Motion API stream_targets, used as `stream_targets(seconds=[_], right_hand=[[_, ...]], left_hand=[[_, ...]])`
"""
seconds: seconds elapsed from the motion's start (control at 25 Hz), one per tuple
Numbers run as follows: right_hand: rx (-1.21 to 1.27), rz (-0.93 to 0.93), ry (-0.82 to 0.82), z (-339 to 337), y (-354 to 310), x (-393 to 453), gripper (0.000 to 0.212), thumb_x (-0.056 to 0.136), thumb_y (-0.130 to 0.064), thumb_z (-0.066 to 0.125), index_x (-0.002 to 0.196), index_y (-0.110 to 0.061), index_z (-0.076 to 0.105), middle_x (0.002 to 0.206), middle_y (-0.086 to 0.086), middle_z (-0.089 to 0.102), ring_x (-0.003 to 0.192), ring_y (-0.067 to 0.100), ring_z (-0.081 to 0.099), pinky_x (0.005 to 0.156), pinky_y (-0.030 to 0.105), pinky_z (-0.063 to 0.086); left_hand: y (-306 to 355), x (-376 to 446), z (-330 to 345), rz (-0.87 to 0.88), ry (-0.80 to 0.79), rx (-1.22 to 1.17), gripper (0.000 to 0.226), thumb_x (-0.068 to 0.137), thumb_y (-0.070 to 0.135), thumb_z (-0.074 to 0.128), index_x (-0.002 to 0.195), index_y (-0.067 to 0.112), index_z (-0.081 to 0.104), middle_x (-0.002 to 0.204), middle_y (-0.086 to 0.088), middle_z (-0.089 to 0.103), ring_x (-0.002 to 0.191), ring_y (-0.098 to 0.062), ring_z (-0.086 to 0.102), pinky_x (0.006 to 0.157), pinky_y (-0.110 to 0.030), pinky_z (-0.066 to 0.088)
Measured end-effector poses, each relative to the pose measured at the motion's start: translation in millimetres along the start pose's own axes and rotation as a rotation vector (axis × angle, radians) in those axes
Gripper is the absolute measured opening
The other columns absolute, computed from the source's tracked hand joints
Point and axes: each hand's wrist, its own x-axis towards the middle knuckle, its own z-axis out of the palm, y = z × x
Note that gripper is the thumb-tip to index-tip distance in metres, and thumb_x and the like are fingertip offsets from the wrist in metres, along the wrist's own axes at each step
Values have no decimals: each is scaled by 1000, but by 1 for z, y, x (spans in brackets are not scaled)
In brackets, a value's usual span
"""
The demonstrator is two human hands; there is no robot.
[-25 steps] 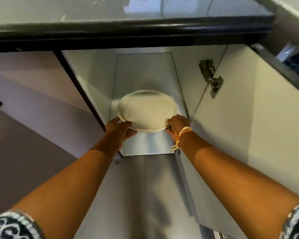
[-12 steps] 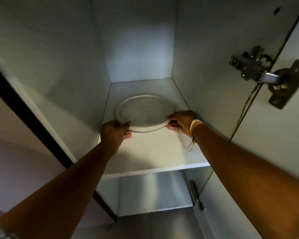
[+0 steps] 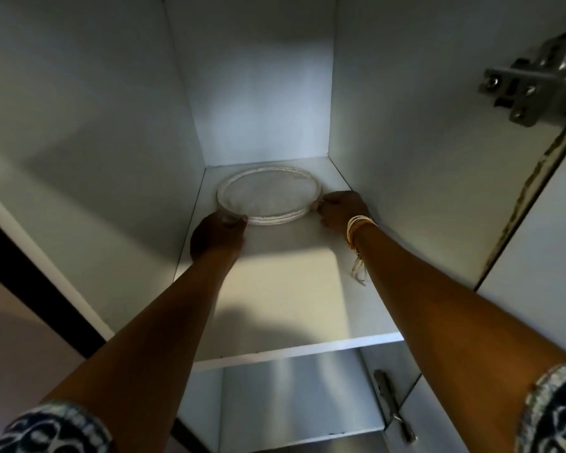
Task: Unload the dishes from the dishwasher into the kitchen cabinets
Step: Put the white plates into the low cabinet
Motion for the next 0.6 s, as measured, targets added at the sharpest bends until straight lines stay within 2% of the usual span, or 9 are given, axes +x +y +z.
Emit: stream_targets(seconds=[0.08,0.16,0.2,0.24,0.32,0.4,0.52,0.6], right_hand=[[-328,-85,-75,-2,-1,-16,42,84,-20,65,125,-11,61,121,9,65,116,26,58,104,33,42],[-460,-68,-164,-5,-1,-39,61,86,-28,64,142,-16,43,141,4,51,132,22,45,110,27,32],[-470,-51,-192,-6,-4,-56,69,85,-32,65,146,-18,36,147,3,44,136,21,41,112,26,28],[-456,-24,-215,-8,-6,-75,75,83,-35,69,147,-18,34,149,2,41,138,21,38,113,26,27],[-409,44,-250,-16,-11,-117,84,75,-35,77,146,-17,35,149,2,41,137,22,39,112,28,29],[-428,119,-331,-37,-19,-164,91,71,-32,81,147,-17,34,151,3,39,138,22,38,113,28,30],[-484,201,-467,-74,-35,-239,92,75,-31,79,150,-17,27,154,3,34,140,24,35,115,32,29],[-463,230,-452,-97,-50,-286,86,79,-31,75,149,-16,27,154,4,34,140,26,35,115,35,30]], left_hand=[[0,-20,-5,-12,-17,-61,42,85,31,67,122,13,61,114,-4,68,111,-26,61,95,-30,45],[-4,-48,-13,81,-99,-101,45,82,22,69,124,6,60,120,-11,64,115,-28,59,98,-28,42],[-6,-65,-20,136,-154,-13,47,83,23,68,125,4,59,127,-14,60,121,-29,55,102,-27,36],[-6,-82,-30,145,-235,88,52,84,28,65,130,5,56,137,-15,52,130,-28,47,106,-25,29],[9,-115,-53,-6,-443,211,64,88,32,63,144,12,40,156,-10,26,144,-21,25,112,-23,17],[29,-150,-80,-136,-585,241,70,90,34,61,148,11,29,159,-10,18,146,-21,20,114,-26,18],[56,-207,-126,-128,-619,271,72,95,38,52,152,13,15,160,-9,13,147,-23,15,119,-37,17],[74,-245,-157,-55,-659,351,68,98,39,45,153,20,10,162,-5,4,149,-23,9,119,-48,16]])
